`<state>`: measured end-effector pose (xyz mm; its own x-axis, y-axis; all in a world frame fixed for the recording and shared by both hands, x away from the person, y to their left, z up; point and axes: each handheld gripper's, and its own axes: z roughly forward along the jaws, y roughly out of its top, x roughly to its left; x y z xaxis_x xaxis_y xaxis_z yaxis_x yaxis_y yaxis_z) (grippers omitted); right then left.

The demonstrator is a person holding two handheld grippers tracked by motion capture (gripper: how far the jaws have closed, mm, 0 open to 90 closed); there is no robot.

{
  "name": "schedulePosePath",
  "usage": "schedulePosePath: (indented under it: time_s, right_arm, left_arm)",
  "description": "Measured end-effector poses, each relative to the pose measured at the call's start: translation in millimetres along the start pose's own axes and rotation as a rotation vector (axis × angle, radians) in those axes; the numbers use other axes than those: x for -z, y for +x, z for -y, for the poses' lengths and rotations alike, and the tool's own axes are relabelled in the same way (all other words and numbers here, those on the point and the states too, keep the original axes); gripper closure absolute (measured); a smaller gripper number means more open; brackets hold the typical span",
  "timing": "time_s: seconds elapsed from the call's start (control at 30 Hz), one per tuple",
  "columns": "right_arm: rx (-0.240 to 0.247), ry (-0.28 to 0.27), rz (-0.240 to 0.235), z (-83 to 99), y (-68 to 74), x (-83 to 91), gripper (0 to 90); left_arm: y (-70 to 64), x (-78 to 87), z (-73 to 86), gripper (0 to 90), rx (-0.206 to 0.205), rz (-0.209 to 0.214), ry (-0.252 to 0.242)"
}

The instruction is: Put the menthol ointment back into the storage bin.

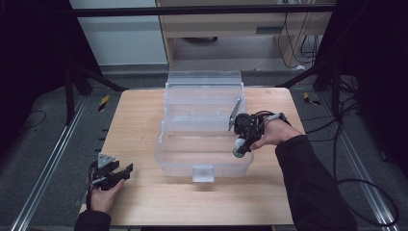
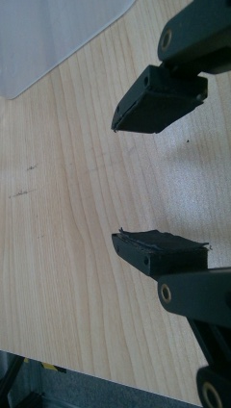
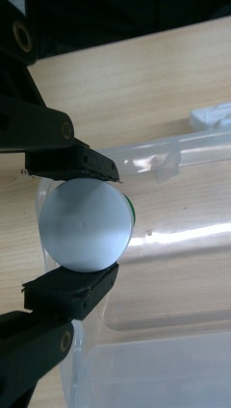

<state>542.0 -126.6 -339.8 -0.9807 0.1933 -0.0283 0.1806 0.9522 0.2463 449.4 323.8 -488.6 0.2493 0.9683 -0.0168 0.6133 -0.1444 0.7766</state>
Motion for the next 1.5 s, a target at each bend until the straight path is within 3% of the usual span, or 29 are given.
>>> schedulePosePath:
  time_s: [0.77,1.5]
  right_arm:
    - [-0.013,0.026,-0.012,12.3,-3.1,-40.3,50.5]
    - [-0.018,0.045,-0.016,15.9,-3.7,-53.9,50.4]
  left_arm:
    - [0.3,0.2,-0.2,40.2,0.0,-0.001,-0.002]
    - [0.7,0.5,-0.2,40.4,0.001,0.0,-0.004]
